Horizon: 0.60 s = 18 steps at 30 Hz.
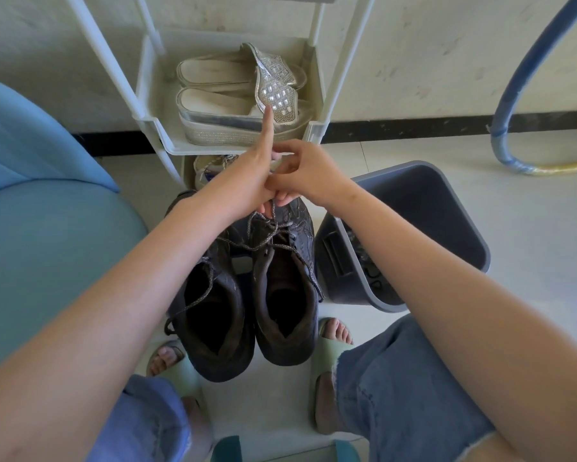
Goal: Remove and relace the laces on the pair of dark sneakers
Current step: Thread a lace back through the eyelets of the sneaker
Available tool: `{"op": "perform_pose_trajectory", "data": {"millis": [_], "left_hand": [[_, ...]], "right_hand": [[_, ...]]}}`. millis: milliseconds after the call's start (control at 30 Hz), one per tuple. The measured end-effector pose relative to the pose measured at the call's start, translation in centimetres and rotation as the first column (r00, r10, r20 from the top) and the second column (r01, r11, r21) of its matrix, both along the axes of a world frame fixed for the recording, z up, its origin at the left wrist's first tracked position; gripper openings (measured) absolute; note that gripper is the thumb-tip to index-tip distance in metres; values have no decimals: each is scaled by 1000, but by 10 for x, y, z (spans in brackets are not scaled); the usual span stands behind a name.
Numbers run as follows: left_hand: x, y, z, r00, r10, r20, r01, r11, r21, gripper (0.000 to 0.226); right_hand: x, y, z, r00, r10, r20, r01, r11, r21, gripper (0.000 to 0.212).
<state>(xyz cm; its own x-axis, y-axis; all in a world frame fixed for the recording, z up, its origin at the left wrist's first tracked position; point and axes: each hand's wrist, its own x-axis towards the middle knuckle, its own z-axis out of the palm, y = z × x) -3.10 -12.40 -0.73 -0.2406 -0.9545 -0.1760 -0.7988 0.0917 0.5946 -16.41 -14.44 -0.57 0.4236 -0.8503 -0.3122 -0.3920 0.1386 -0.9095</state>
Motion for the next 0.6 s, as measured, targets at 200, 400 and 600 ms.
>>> {"op": "perform_pose_trajectory", "data": {"millis": [200, 400, 600], "left_hand": [[8, 3, -10, 937, 265, -227, -247, 964, 103, 60], [15, 13, -14, 871, 357, -338, -325, 934, 149, 19], [15, 17, -20, 929, 302, -216, -281, 952, 123, 9]], "right_hand": [[-3, -1, -6, 977, -173, 125, 159, 980, 116, 36], [-7, 1, -10, 962, -230, 145, 191, 951, 242, 13], [-17, 6, -8, 969, -20, -246, 93, 953, 289, 38]]}}
